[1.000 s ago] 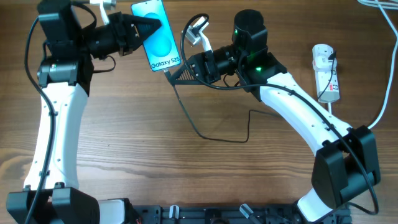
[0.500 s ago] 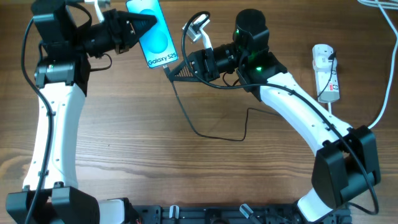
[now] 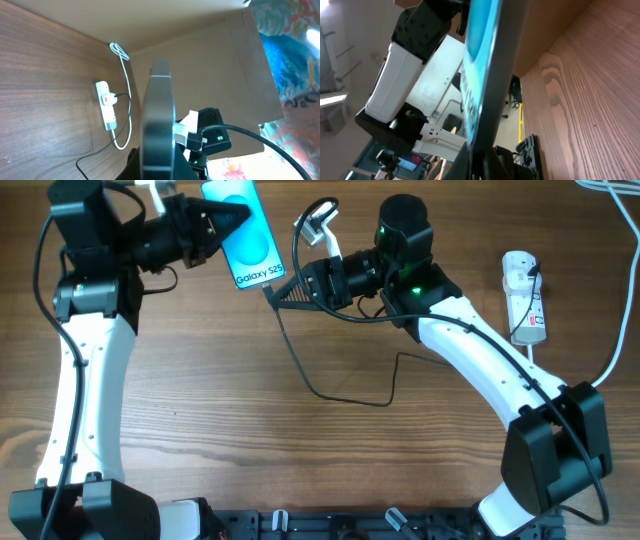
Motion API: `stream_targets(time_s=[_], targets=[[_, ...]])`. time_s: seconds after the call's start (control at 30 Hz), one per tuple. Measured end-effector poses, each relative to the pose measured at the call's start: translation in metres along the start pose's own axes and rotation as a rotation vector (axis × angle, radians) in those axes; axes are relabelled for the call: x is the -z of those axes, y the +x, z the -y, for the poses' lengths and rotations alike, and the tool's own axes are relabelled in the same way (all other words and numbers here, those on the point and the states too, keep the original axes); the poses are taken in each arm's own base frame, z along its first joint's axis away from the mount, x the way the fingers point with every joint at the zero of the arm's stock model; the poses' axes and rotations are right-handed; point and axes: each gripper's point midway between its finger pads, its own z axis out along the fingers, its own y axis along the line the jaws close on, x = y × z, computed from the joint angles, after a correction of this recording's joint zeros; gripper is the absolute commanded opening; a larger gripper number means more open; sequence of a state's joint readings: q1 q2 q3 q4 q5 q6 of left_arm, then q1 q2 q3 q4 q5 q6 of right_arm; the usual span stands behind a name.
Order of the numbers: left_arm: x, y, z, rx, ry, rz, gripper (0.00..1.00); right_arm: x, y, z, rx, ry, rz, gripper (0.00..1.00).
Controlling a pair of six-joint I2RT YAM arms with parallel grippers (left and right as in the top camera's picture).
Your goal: Plug charger to phone and switch on socket
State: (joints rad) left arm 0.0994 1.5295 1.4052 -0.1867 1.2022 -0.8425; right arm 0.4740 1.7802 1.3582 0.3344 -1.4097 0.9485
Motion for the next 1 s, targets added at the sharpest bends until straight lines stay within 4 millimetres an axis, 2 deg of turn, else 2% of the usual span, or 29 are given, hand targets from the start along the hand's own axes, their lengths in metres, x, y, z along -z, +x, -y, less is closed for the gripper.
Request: stream_targets(time_s=[0.13,1.0], targets=[[0.0056,-0.0039,-0.0020,-0.001,-0.004,0.013,0.04,0.0000,0.0005,-0.0003,0.003,-0.002,-0.003,0.04],[0.0055,-0.0004,-0.0004,-0.027,0.007,-0.005,0.04,-0.0001,0.0005,-0.0003,0.002,-0.002,-0.003,0.04]])
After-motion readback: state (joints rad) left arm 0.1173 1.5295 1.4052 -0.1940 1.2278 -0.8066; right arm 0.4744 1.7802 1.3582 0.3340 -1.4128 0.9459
